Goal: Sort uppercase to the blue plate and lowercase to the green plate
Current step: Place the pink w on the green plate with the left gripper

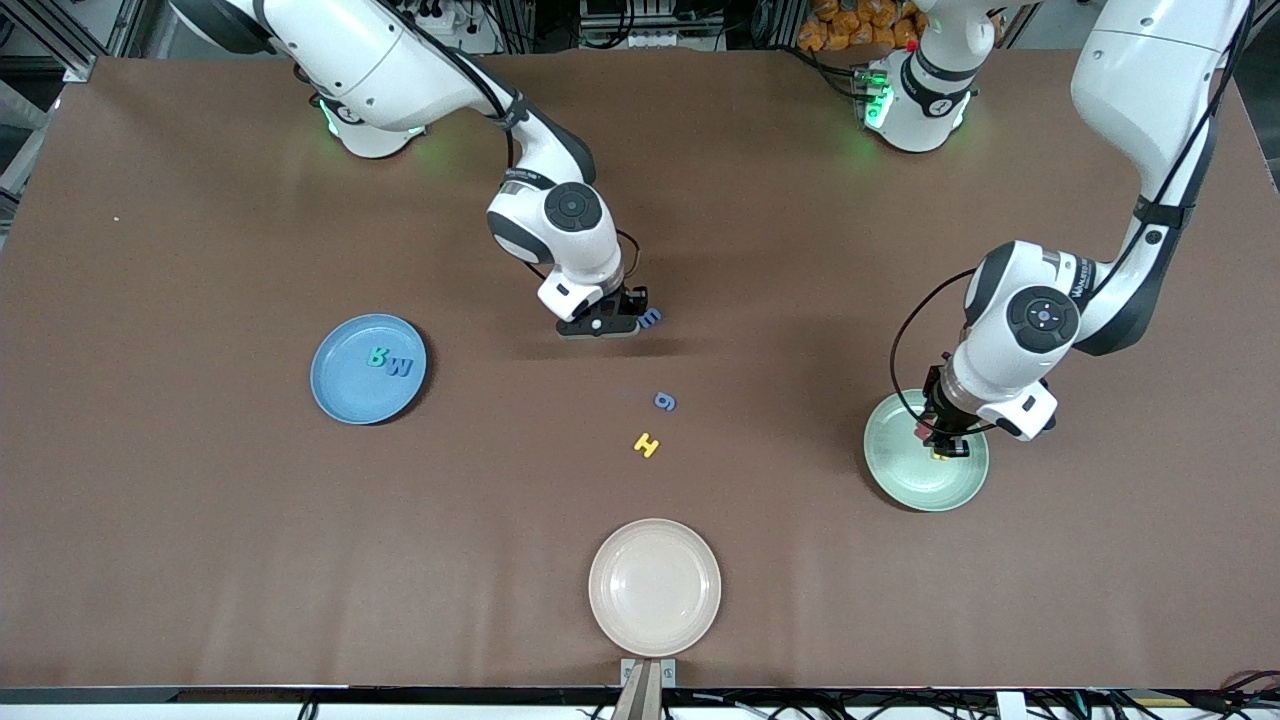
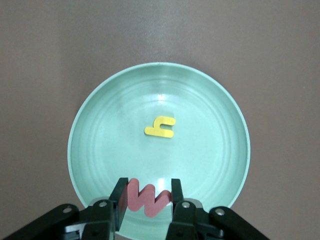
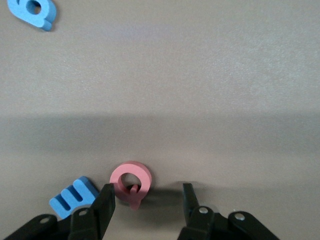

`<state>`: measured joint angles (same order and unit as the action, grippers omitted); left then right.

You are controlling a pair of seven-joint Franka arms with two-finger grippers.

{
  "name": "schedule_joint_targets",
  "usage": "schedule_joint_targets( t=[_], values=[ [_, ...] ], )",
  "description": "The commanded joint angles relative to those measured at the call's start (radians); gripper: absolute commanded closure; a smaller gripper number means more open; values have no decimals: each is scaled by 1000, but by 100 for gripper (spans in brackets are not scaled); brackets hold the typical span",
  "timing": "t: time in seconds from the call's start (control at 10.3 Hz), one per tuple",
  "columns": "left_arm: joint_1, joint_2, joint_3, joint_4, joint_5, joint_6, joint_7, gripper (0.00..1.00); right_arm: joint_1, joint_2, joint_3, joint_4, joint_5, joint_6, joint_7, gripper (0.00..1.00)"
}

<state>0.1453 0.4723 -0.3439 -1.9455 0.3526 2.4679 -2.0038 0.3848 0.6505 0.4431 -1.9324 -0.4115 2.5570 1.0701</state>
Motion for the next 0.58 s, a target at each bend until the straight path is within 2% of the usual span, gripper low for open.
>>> schedule_joint_targets(
  t=[0.0,0.49],
  values=[
    [-4,-3,-13,-3,14,-15,-4,1,6,24,3,24,-20,-1,30,37],
    [-16,2,-17,3,16,-15,2,0,11,26,3,33,-17,-3,42,37]
  ],
)
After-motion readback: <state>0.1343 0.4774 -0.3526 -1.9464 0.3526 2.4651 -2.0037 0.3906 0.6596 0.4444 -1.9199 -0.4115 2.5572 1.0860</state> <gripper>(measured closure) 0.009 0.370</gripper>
